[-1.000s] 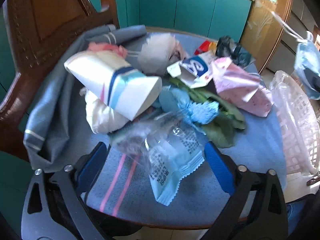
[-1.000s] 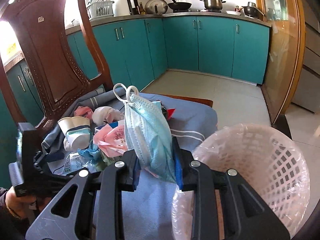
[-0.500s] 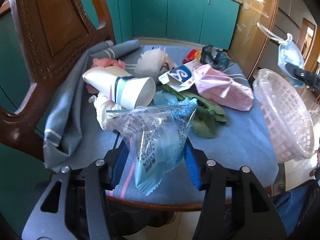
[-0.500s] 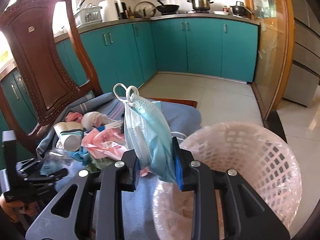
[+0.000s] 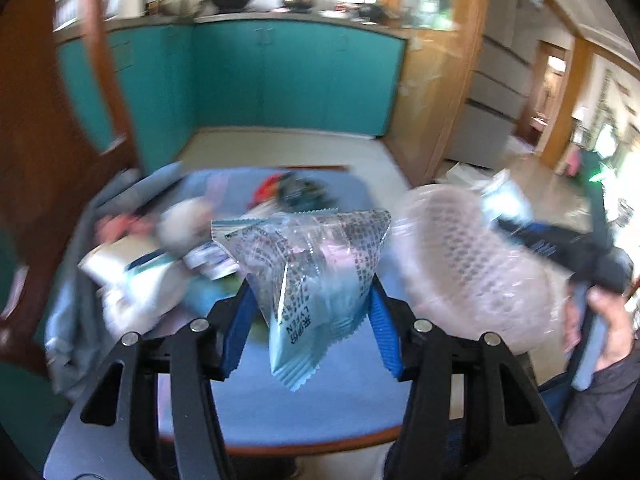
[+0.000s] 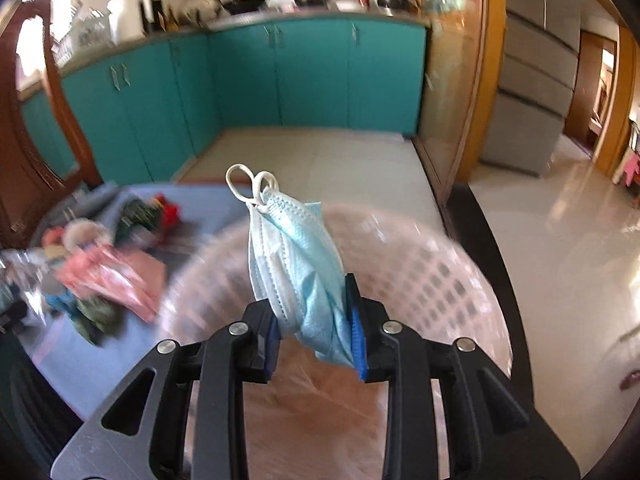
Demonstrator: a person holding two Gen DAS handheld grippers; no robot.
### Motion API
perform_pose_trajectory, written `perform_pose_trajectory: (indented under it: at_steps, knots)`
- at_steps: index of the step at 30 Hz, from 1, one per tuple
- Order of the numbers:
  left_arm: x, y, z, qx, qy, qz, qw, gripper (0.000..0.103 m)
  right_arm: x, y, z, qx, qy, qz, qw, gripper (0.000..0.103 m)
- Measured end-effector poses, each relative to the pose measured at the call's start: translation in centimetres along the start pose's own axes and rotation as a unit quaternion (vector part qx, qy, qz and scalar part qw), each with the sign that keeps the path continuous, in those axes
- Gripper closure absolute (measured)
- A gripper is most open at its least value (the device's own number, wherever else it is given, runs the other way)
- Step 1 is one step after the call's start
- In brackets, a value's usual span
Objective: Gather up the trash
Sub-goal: 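Open both tools over the white basket, dropping the mask and the wrapper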
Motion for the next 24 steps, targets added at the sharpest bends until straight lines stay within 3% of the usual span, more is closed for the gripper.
perform_pose_trajectory:
  at_steps: [3, 9, 10, 12, 14, 19, 22, 24]
  knots:
    - [4.2, 2.0, 1.1, -0.005, 0.028, -0.039, 0.9988, 0.048, 2.0, 1.0, -0.8, -0.031, 0.053, -0.009, 0.998, 0.031]
    - [11.8, 5.9, 1.6, -0.031, 0.071, -0.117, 0.9901, 0.048, 6.0, -1.9, 0.6, 0.046, 0.185, 0.054, 0.98, 0.02]
    - [12.6, 6.3, 1.5, -0.036, 0.076, -0.126, 0.9885, 0.044, 6.9, -2.4, 0.8, 0.061, 0.206, 0.053, 0.975, 0.02]
    - [14.2, 7.4, 1.3, -0.042, 0.084, -0.137, 0.9861, 0.021, 8.0, -2.9, 1.1, 0.08, 0.235, 0.054, 0.967, 0.019]
    - [14.9, 7.7, 1.3, -0.035, 0.087, -0.129, 0.9872, 0.014, 8.3, -2.9, 1.3, 0.086, 0.249, 0.061, 0.963, 0.019]
    - [13.8, 7.4, 1.1, -0.023, 0.093, -0.086, 0.9917, 0.01, 7.2, -2.3, 1.8, 0.08, 0.238, 0.072, 0.965, 0.019]
    - [9.9, 6.7, 0.8, -0.014, 0.07, -0.044, 0.9965, 0.009, 5.9, -2.5, 1.9, 0.078, 0.219, 0.082, 0.969, 0.019]
    - [7.2, 6.2, 0.5, -0.007, 0.051, 0.007, 0.9986, 0.008, 4.4, -2.4, 2.2, 0.077, 0.2, 0.08, 0.973, 0.019]
Point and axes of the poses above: each gripper's, at about its wrist camera, not at the fingertips, and y roughly the way its jaws point, x to its right, z to its top, the point moved 6 cm from there along y, roughly the way its jaws point
